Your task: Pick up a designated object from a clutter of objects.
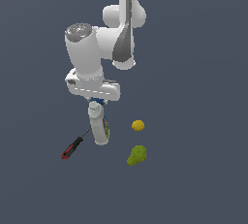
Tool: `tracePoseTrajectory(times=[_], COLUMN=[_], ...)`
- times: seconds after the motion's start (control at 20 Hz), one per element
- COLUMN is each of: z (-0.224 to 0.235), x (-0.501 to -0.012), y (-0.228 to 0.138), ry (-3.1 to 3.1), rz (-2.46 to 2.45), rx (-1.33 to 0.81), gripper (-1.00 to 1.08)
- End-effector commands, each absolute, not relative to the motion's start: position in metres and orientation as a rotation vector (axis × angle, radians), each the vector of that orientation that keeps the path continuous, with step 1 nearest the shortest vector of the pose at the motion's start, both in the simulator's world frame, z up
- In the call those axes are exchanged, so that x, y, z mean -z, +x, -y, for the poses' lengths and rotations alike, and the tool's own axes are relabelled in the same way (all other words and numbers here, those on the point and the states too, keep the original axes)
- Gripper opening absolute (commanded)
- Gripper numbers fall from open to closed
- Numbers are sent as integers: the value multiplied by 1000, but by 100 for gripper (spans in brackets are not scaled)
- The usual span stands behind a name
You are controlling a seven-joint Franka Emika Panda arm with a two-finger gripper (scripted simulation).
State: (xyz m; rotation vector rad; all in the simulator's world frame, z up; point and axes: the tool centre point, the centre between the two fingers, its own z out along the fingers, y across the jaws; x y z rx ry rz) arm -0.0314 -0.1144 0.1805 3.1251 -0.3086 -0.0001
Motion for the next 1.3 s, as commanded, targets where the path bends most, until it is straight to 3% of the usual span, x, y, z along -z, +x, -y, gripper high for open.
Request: tracePoseTrajectory(times=[0.0, 0.65, 1.25], z=[112, 102, 99], x=[-206, -320, -355], y=[-28, -5, 4], ry=[3124, 3126, 3126], rz=[309, 307, 307], rx=[0, 0, 0], gripper=[-100, -100, -100])
